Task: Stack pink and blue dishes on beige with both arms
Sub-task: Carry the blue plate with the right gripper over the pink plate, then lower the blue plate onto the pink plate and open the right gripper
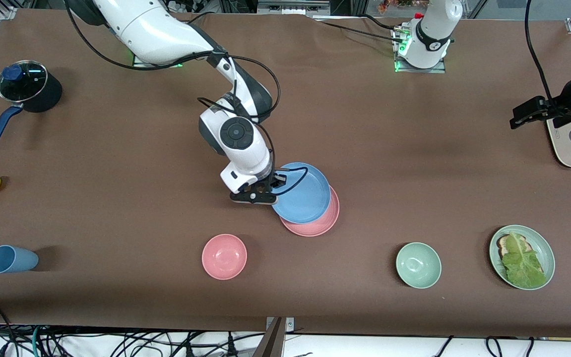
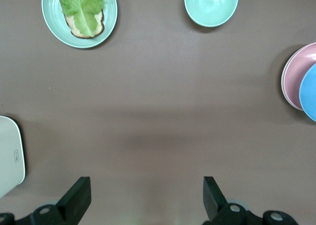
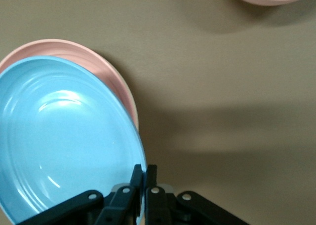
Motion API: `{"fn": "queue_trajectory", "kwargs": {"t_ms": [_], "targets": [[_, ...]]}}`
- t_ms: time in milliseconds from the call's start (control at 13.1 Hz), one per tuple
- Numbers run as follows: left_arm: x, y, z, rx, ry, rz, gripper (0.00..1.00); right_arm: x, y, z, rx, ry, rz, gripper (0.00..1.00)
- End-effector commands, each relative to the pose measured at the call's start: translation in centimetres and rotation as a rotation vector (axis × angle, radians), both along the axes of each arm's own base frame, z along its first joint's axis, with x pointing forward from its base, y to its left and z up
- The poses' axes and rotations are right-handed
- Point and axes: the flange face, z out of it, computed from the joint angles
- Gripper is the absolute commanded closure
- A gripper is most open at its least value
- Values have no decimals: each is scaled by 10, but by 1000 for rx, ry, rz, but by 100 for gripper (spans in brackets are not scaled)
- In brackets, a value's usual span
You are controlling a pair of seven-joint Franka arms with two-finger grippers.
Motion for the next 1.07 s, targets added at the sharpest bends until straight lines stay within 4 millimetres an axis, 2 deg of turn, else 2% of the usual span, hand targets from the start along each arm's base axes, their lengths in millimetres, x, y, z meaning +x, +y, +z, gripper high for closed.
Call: {"fn": "queue_trajectory", "kwargs": {"t_ms": [0,153,305,534,992], "targets": [[-9,4,4,15,9,-17,0,3,14,-5,29,-33,-36,100],[-8,2,2,15,12,-19,0,15,8,-16,51,-75,-60,100],[-6,2,0,21,14,-22,0,20,13,-28,70,-84,-76,100],[-4,3,5,23,2,-16,0,27,14,-20,74,-108,-84,100],[2,4,3,29,4,-22,0,24,17,-31,78,-99,-109,100]]}}
